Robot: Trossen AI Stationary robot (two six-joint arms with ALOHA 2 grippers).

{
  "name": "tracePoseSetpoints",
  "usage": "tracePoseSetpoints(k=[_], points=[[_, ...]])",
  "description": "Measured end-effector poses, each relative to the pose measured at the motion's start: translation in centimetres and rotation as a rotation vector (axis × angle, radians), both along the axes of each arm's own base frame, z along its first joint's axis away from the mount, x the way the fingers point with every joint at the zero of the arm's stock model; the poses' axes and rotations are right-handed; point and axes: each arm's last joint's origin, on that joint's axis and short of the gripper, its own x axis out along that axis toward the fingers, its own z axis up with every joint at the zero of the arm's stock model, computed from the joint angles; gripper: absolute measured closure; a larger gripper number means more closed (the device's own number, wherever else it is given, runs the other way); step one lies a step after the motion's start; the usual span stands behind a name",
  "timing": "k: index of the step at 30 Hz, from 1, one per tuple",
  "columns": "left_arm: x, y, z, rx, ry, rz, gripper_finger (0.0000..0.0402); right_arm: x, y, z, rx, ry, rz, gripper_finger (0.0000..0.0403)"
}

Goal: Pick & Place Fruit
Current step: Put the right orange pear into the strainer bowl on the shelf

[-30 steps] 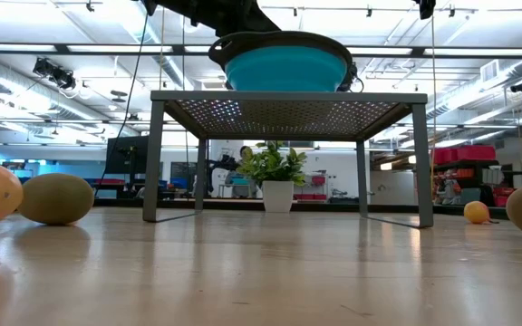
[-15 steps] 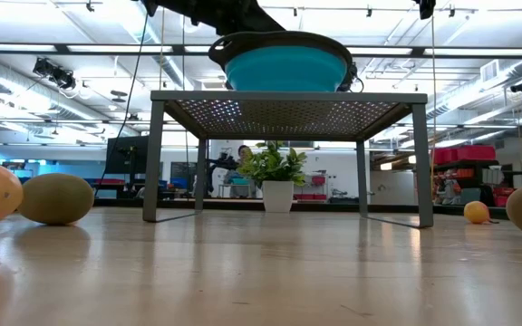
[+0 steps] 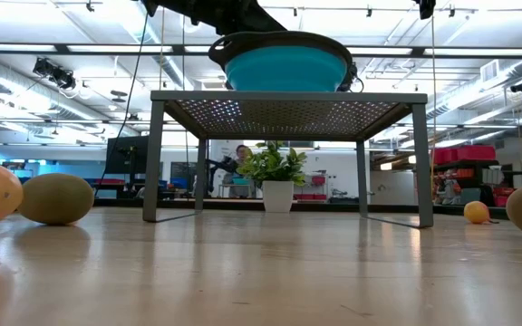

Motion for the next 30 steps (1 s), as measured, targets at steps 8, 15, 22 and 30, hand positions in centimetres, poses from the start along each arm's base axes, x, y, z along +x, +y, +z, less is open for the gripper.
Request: tracePoseSetpoints(k=[8, 15, 22, 30], points=[[-1.1, -0.3, 1.9, -0.005, -0.045, -0.023, 0.04, 0.0, 0.0, 0.0, 0.0, 0.0, 0.0, 0.0403], [-2.5, -0.5, 3.1, -0.036, -0.061, -0.016, 0.0401, 0.0, 0.0, 0.0, 0.0, 0.0, 0.0, 0.0403], [-2.6, -0.5, 3.1, -0.025, -0.05, -0.023, 0.0401, 0.0, 0.0, 0.0, 0.0, 0.0, 0.0, 0.0403], [-3.2, -0.8, 3.6, -0.034, -0.058, -0.038, 0.0401, 0.0, 0.0, 0.0, 0.003, -0.001, 0.001, 0.0403]])
